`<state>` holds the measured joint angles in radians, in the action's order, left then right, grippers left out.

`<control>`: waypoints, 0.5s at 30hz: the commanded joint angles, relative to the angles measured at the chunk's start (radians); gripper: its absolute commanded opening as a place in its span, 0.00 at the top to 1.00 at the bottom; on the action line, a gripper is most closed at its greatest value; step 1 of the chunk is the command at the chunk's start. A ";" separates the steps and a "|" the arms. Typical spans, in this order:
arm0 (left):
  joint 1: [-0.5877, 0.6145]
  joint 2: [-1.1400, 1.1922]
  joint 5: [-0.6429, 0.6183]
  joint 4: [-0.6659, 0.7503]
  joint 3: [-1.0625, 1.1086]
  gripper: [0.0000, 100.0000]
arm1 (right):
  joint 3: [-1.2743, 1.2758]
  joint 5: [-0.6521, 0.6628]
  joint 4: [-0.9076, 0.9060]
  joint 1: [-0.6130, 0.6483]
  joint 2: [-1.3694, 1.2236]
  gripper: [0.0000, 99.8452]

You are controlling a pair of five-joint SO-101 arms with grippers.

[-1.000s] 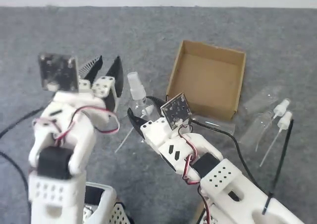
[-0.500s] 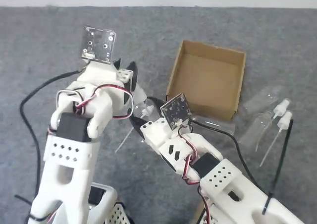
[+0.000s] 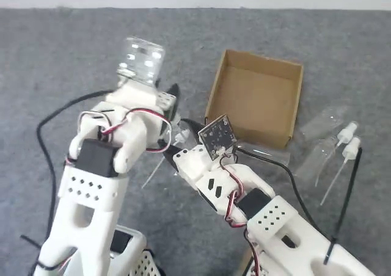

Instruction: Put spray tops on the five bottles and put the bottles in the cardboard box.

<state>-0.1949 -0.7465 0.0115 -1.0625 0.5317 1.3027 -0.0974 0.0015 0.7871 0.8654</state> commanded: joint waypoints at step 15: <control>0.127 -0.006 0.012 -0.072 -0.107 0.90 | -0.015 -0.009 -0.010 -0.013 0.036 0.99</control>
<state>-0.0322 -0.7465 0.0130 -1.1270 0.4212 1.3027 -0.0974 -0.0015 0.7871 0.8654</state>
